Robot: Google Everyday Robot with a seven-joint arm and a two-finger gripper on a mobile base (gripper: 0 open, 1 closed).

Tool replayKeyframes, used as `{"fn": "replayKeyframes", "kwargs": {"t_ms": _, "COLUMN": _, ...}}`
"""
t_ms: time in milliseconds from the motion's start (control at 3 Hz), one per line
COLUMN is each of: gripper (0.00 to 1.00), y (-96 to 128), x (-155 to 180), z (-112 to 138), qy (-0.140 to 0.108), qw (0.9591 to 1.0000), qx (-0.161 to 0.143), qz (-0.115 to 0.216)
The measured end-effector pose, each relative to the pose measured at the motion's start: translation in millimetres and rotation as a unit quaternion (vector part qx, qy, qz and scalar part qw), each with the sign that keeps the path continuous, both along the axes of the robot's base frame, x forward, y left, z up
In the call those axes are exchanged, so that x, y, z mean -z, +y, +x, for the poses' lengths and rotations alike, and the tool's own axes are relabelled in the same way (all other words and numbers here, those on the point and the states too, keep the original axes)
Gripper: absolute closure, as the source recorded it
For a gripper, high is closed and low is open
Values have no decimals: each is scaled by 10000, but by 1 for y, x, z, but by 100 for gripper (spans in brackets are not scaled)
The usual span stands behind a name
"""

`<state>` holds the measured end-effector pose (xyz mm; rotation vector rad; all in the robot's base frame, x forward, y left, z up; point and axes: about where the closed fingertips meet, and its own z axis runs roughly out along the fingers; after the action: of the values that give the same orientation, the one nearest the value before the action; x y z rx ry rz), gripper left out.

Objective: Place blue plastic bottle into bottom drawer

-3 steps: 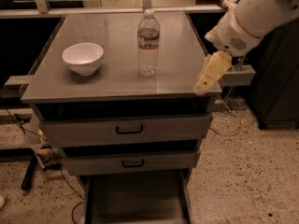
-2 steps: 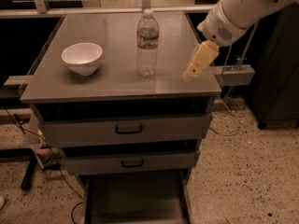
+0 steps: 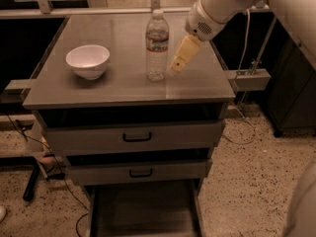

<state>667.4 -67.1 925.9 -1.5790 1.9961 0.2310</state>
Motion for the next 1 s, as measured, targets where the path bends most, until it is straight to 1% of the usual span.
{"fn": "replayKeyframes", "kwargs": {"t_ms": 333, "gripper": 0, "y": 4, "x": -1, "z": 2, "qy": -16, "qw": 10000, "qx": -23, "qz": 17}}
{"fn": "replayKeyframes", "kwargs": {"t_ms": 667, "gripper": 0, "y": 2, "x": 2, "z": 4, "qy": -49, "qw": 9994, "qx": 145, "qz": 310}}
{"fn": "replayKeyframes", "kwargs": {"t_ms": 1000, "gripper": 0, "y": 21, "x": 6, "z": 29, "qy": 62, "qw": 9959, "qx": 224, "qz": 877}}
